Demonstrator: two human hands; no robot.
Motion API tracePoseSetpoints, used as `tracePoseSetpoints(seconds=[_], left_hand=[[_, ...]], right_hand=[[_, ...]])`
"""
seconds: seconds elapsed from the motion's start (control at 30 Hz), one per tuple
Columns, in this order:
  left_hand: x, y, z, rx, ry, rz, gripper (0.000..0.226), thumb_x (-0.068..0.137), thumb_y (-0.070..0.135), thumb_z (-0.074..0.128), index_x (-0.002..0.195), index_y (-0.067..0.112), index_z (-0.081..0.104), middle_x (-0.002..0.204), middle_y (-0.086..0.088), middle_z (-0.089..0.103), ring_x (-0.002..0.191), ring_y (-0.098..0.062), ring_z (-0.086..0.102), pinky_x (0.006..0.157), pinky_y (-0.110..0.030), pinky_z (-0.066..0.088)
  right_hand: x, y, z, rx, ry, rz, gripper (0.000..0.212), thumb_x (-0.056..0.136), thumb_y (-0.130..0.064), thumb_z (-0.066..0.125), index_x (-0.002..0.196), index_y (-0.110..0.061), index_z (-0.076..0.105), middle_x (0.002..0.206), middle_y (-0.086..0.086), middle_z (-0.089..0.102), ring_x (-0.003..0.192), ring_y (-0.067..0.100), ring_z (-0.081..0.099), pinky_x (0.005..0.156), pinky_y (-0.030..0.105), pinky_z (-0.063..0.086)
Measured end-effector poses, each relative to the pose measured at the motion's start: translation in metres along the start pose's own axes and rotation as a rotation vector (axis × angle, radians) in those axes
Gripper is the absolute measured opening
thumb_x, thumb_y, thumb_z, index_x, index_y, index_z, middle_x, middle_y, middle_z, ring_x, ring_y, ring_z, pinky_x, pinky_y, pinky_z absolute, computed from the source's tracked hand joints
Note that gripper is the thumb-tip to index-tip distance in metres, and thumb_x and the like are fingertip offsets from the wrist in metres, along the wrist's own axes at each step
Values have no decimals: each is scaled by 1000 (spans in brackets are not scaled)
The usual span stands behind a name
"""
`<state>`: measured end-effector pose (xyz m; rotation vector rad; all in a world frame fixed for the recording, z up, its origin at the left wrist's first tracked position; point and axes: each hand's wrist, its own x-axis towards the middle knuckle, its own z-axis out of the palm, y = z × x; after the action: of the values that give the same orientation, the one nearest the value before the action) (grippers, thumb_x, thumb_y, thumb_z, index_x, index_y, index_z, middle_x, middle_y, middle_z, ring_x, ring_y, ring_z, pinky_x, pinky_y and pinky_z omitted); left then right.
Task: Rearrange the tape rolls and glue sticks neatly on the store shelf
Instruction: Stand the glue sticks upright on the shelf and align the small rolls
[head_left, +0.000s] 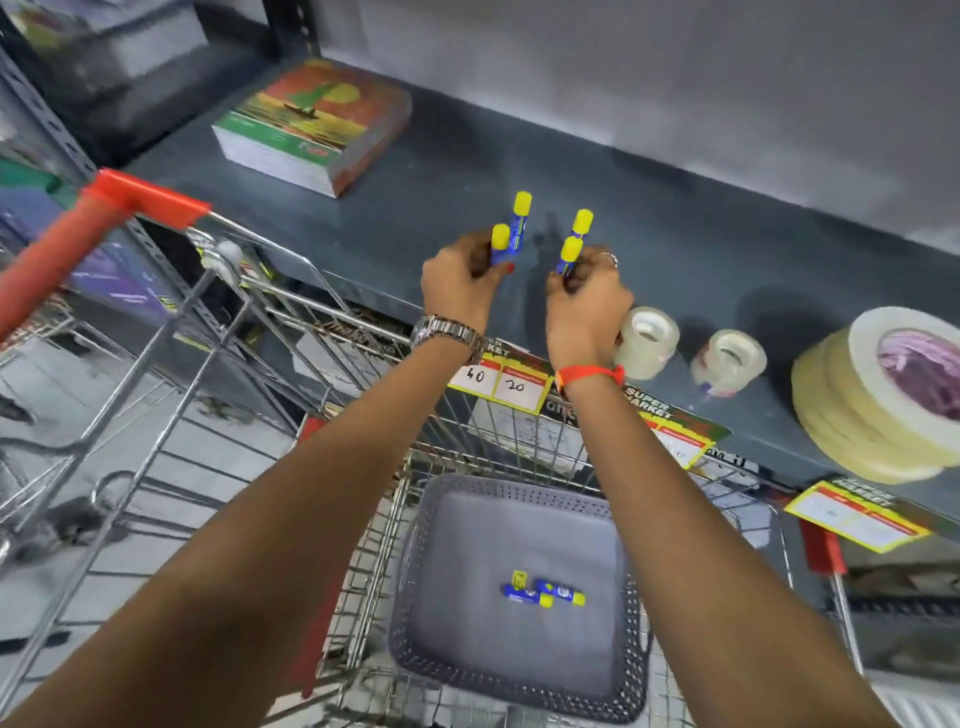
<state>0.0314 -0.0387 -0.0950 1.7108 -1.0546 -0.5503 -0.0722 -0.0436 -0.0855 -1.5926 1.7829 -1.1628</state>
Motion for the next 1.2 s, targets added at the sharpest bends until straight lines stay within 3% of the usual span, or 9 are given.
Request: tracePoseSetpoints(seconds=[0.33,0.43,0.5,0.63,0.77,0.87,0.97,1.1,1.2], left_hand=[[8,-7,9,86,-23,1,34,70,11,76,102,7,67,95,-12,74,92,-20,69,88,-30,52],[3,-6,7,66,-13,7,48,65,11,79,110,7,63,102,-11,73,96,-24,68,94,-31,49],[-8,-6,5,39,56,45,59,64,7,76,120,5,57,115,-13,67,107,-29,63,105,-43,41],[-65,-10,-3,-14,172,262,63,68,-4,61,129,1,46,141,-23,40,133,-35,36,110,-55,29],[-137,-54,15,124,192,295,68,63,4,66,128,-1,44,142,-31,25,136,-43,24,109,-57,27],[-193,-108,44,271,59,1,75,61,5,71,129,1,40,141,-29,31,132,-42,29,107,-52,31],[-234,-173,62,419,-322,-352,65,69,11,72,126,1,44,132,-24,43,123,-40,42,100,-45,37],[-269,-227,87,638,-642,-283,42,59,23,82,89,-2,66,88,-22,67,81,-36,67,63,-29,55],[-279,-242,100,730,-833,-137,38,81,11,58,118,4,52,120,-21,51,113,-38,50,86,-44,46]], right_hand=[[2,6,5,-36,30,24,20,80,-9,61,101,-8,59,94,14,73,91,33,67,82,37,51],[-4,4,1,-56,30,30,45,79,-10,63,122,-5,51,114,15,66,106,33,61,91,33,42],[-18,1,-7,-30,101,-88,56,77,-6,64,130,1,45,126,17,58,115,33,54,96,26,35],[-75,18,-33,149,222,-445,37,78,8,58,114,4,57,117,12,57,106,31,56,93,35,49],[-137,107,-39,90,41,-426,20,80,10,53,95,3,63,101,17,63,96,25,58,85,34,50],[-164,205,-32,-184,-210,-114,23,80,1,49,98,-2,63,99,19,64,90,34,62,84,35,47],[-182,279,-35,-451,-540,132,35,79,5,56,112,-3,62,115,21,62,107,40,57,97,35,38],[-192,318,-35,-607,-750,151,43,76,5,58,119,-1,59,121,24,59,117,39,51,102,38,36],[-197,330,-29,-684,-838,98,39,78,-13,59,116,-5,61,121,21,60,116,37,51,97,43,44]])
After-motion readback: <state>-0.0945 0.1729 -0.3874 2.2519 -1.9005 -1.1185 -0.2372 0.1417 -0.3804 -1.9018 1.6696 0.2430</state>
